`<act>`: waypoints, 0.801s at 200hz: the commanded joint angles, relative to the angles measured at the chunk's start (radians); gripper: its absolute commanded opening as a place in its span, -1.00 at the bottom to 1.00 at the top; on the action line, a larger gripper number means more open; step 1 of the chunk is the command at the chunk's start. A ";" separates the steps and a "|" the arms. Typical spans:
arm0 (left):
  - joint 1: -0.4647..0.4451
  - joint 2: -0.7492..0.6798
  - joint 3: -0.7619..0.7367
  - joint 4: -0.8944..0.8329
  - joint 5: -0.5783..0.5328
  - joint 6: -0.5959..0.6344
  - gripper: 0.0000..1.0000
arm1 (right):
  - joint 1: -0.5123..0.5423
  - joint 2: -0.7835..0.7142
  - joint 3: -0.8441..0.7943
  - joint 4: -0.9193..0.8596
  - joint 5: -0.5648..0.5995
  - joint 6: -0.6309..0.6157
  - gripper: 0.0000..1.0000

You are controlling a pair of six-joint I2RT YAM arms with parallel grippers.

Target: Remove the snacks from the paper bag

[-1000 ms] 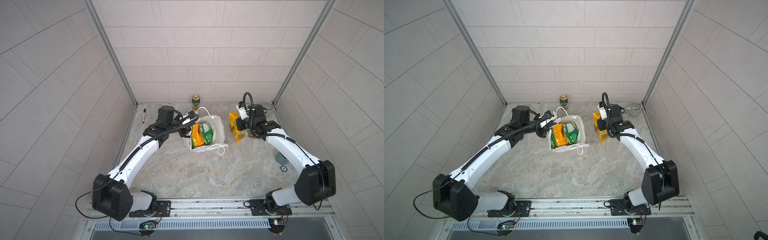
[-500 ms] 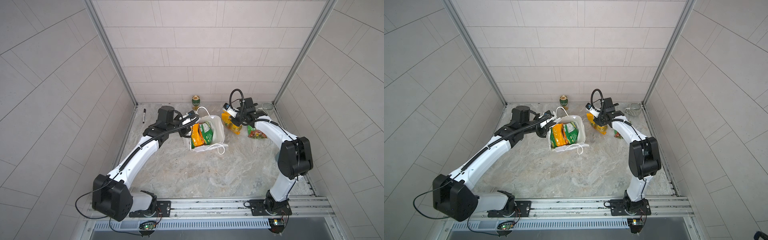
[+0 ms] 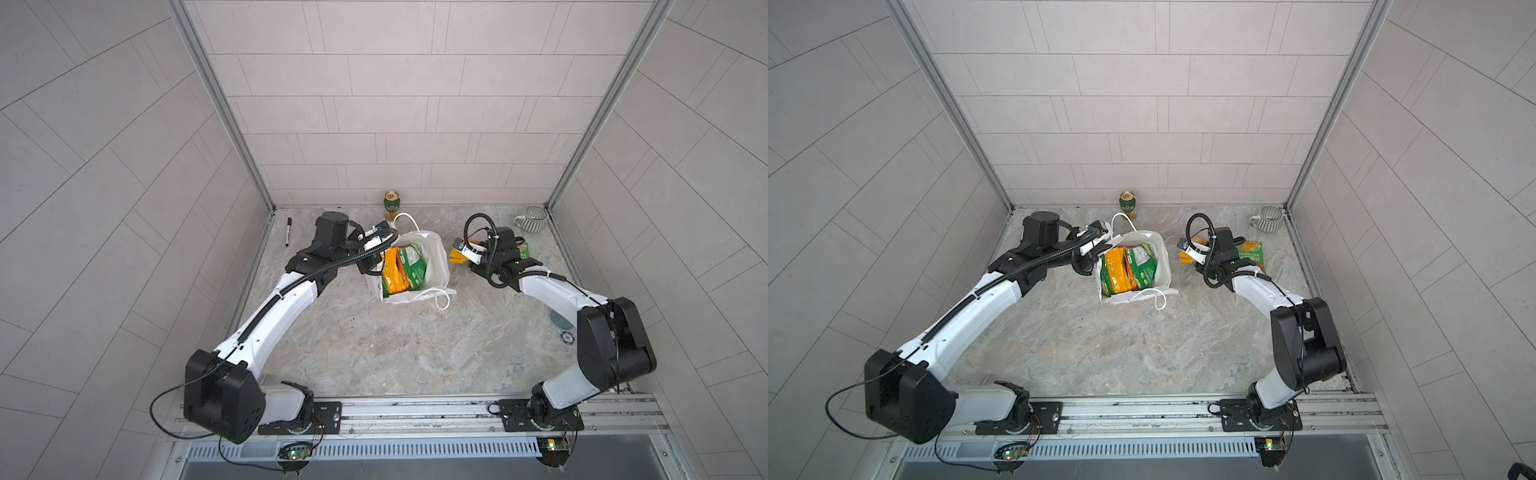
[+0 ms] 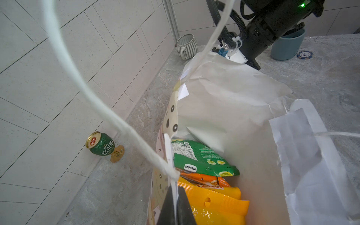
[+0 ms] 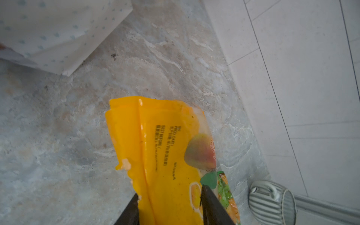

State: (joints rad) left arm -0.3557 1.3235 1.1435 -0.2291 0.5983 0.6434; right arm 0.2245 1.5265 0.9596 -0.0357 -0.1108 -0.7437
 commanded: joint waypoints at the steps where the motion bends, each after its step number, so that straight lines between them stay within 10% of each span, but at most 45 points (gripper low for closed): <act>1: -0.009 -0.015 -0.009 0.048 0.041 -0.005 -1.00 | 0.006 -0.071 -0.033 0.139 0.018 0.175 -0.07; 130: -0.009 -0.044 -0.050 0.096 0.017 -0.017 -1.00 | -0.017 -0.184 0.025 -0.018 0.267 0.960 -0.06; 160: -0.009 -0.031 -0.039 0.092 0.021 -0.027 -1.00 | 0.020 -0.151 0.090 -0.133 0.030 1.202 -0.35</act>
State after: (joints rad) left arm -0.3561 1.3090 1.1027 -0.1757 0.5991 0.6312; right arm 0.2077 1.3682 0.9905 -0.0372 0.0505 0.1974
